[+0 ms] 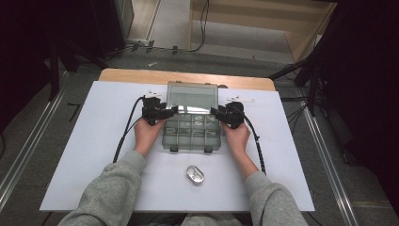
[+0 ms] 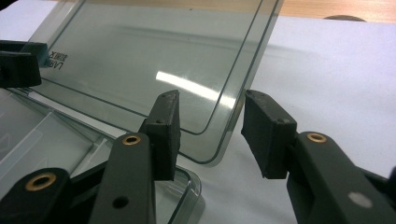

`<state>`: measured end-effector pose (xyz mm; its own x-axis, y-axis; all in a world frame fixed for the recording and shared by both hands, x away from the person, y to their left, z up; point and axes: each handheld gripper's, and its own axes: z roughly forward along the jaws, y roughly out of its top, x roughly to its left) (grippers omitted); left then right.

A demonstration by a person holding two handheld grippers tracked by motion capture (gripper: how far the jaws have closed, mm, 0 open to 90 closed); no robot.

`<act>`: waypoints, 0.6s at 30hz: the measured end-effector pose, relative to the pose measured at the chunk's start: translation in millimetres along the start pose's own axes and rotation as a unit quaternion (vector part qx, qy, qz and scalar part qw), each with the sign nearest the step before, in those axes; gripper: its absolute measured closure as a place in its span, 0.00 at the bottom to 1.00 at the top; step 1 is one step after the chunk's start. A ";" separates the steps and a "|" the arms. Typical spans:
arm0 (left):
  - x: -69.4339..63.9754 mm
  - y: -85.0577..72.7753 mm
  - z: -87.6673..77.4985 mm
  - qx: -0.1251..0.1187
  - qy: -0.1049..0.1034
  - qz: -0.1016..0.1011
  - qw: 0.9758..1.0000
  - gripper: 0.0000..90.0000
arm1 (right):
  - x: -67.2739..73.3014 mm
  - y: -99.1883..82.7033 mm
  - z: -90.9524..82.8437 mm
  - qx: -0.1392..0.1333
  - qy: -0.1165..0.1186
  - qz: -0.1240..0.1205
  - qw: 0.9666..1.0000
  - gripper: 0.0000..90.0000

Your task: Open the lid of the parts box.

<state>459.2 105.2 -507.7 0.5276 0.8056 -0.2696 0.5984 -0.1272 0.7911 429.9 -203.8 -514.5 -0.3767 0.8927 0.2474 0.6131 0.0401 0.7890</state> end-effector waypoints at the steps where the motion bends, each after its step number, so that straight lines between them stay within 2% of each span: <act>1: -0.2 0.1 0.1 0.000 0.002 0.000 1.000 0.41 | 0.1 0.1 0.0 0.000 0.000 0.000 1.000 0.61; 7: -0.2 0.3 -0.2 0.000 0.006 0.003 1.000 0.37 | 1.1 1.5 -0.5 0.004 0.002 -0.004 1.000 0.57; 12: 1.1 2.5 -3.8 0.003 0.006 -0.003 1.000 0.34 | 2.5 4.1 -5.9 0.006 0.011 -0.001 1.000 0.49; 14: 1.0 4.7 -7.1 -0.001 0.001 -0.007 1.000 0.34 | 2.5 5.8 -10.0 0.005 0.016 0.000 1.000 0.45; 15: 0.7 6.3 -9.9 -0.003 -0.005 -0.010 1.000 0.34 | 2.7 7.4 -14.2 0.009 0.028 0.002 1.000 0.43; 17: 0.2 6.8 -11.1 -0.001 -0.009 -0.012 1.000 0.32 | 3.2 8.1 -16.2 0.010 0.033 0.002 0.999 0.41; 18: -1.5 7.2 -13.0 0.007 -0.011 -0.010 1.000 0.32 | 4.8 8.7 -20.3 0.013 0.043 0.000 0.999 0.40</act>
<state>454.8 110.6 -494.4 0.5282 0.7951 -0.2981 0.6177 -0.1189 0.7774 419.4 -208.3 -495.1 -0.4346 0.8509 0.2951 0.6299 0.0530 0.7749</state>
